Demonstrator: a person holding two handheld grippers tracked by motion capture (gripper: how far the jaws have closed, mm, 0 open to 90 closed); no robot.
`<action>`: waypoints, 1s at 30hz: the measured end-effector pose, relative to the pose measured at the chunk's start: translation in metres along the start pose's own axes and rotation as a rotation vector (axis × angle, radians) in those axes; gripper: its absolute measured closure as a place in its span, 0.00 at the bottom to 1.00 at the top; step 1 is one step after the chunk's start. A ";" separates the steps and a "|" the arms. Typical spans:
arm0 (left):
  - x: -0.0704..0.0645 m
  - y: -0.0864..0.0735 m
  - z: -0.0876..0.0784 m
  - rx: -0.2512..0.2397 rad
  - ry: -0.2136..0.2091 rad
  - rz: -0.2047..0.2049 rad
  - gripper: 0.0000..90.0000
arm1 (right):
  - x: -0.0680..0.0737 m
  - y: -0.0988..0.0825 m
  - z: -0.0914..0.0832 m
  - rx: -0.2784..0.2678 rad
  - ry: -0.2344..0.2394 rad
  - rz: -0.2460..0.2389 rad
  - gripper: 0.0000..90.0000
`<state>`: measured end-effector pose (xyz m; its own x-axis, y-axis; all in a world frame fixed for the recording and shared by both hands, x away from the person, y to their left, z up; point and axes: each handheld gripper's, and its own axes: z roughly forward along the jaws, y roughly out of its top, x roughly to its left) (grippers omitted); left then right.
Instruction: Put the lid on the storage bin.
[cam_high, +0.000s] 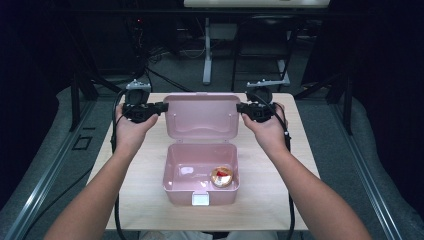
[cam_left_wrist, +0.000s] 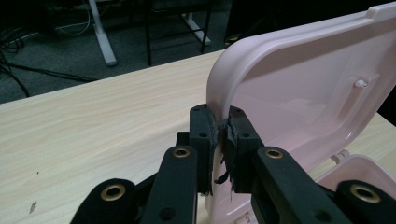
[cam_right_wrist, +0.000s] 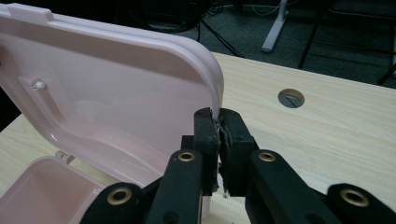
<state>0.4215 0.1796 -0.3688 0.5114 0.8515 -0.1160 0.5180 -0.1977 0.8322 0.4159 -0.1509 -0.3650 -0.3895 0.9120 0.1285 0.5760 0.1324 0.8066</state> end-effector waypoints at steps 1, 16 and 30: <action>0.000 0.000 0.000 -0.002 0.000 0.000 0.92 | 0.000 0.000 -0.001 -0.001 0.002 0.000 0.96; -0.004 -0.007 -0.012 -0.012 -0.007 0.023 0.92 | 0.006 -0.007 -0.012 -0.023 0.023 -0.009 0.96; -0.009 -0.012 -0.022 -0.020 -0.016 0.041 0.91 | 0.009 -0.014 -0.023 -0.023 0.047 -0.020 0.95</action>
<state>0.3953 0.1853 -0.3657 0.5427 0.8351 -0.0904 0.4831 -0.2223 0.8469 0.3880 -0.1534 -0.3618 -0.4343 0.8901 0.1382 0.5515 0.1414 0.8221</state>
